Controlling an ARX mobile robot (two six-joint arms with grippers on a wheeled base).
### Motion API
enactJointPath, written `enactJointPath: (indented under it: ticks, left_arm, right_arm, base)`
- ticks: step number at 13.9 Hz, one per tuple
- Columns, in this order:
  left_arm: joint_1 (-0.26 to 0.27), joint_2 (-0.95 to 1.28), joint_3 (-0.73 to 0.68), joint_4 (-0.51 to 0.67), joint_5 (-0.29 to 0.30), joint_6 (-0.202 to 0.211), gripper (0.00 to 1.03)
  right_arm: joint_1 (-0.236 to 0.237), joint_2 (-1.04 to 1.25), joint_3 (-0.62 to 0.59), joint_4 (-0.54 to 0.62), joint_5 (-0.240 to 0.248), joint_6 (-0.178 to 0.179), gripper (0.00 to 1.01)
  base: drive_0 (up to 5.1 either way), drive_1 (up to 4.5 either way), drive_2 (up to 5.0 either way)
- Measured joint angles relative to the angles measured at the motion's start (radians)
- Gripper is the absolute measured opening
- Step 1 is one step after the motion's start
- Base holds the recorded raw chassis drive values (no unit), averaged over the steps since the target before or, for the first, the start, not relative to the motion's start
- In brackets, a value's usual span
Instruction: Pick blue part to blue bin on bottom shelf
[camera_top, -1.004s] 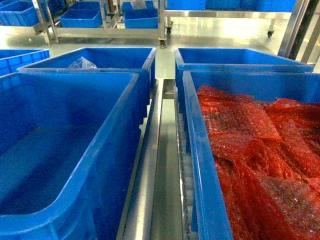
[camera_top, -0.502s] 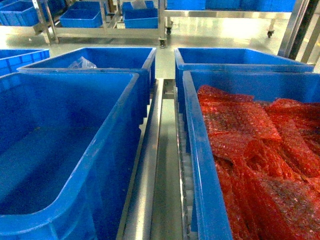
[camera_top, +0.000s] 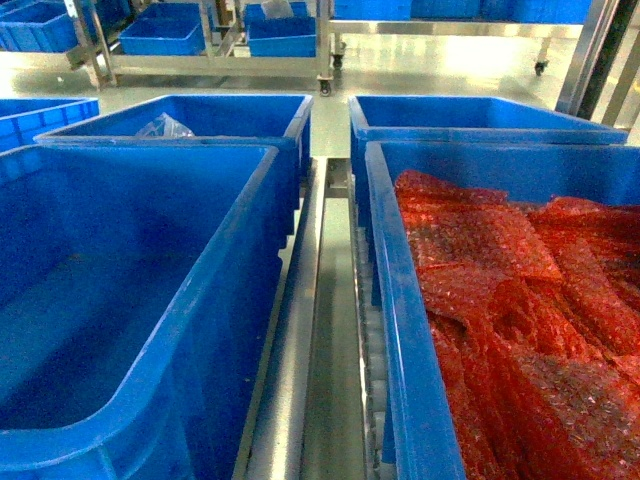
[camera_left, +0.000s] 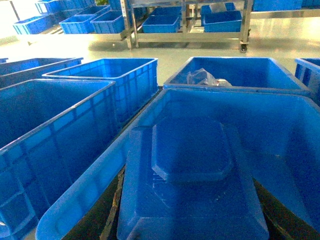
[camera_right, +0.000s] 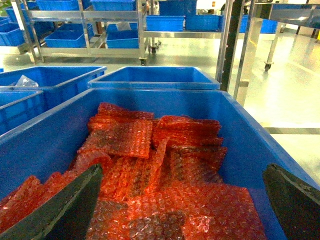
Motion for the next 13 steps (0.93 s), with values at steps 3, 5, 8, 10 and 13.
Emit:
enactJointPath:
  ticks: [3,5,8,10,13]
  left_arm:
    - [0.000,0.000,0.000,0.000,0.000,0.000,0.43]
    - [0.000,0.000,0.000,0.000,0.000,0.000,0.43]
    - [0.000,0.000,0.000,0.000,0.000,0.000,0.43]
    - [0.000,0.000,0.000,0.000,0.000,0.000,0.43]
    - [-0.028,0.232,0.048,0.182,0.069,-0.043,0.43]
  right_arm:
    - [0.000,0.000,0.000,0.000,0.000,0.000,0.98]
    - [0.000,0.000,0.000,0.000,0.000,0.000,0.98]
    - [0.000,0.000,0.000,0.000,0.000,0.000,0.98]
    - [0.000,0.000,0.000,0.000,0.000,0.000,0.98]
    - [0.000,0.000,0.000,0.000,0.000,0.000,0.98]
  base:
    - [0.0,0.00,0.0]
    - [0.0,0.00,0.0]
    - [0.0,0.00,0.0]
    - [0.0,0.00,0.0]
    - [0.0,0.00,0.0]
